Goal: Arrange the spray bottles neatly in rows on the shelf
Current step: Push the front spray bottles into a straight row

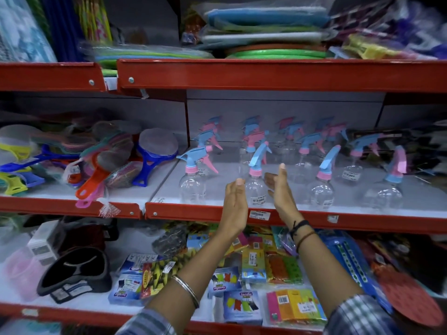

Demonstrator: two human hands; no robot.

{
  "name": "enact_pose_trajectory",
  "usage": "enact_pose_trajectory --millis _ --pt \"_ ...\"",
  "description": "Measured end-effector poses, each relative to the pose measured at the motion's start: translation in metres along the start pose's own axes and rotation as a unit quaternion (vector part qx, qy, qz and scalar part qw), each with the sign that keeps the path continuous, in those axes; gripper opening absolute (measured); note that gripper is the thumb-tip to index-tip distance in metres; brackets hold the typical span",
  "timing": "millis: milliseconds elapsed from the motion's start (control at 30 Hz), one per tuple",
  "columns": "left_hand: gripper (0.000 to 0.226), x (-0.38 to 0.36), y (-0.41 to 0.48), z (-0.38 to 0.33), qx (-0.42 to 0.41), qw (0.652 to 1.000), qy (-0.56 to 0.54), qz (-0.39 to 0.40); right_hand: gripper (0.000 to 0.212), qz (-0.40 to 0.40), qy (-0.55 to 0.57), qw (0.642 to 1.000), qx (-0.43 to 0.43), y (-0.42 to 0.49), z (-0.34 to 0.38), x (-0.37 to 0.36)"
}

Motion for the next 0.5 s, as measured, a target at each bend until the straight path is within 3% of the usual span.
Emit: enact_pose_trajectory --millis 100,500 --pt "0.058 -0.004 0.001 -0.002 0.004 1.0 0.012 0.001 0.084 0.051 -0.017 0.999 -0.006 -0.009 0.0 -0.006" --pt "0.089 -0.006 0.02 0.01 0.056 0.998 -0.011 0.009 0.093 0.009 -0.039 0.999 0.017 -0.036 0.006 0.012"
Point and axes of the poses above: each hand's wrist, its own y-axis towards the middle knuckle, its own x-axis out of the back of the hand, z = x × y, the point moved 10 cm from there along y, towards the middle knuckle, and after that the axes turned 7 degrees about -z, right-handed, at the moved point
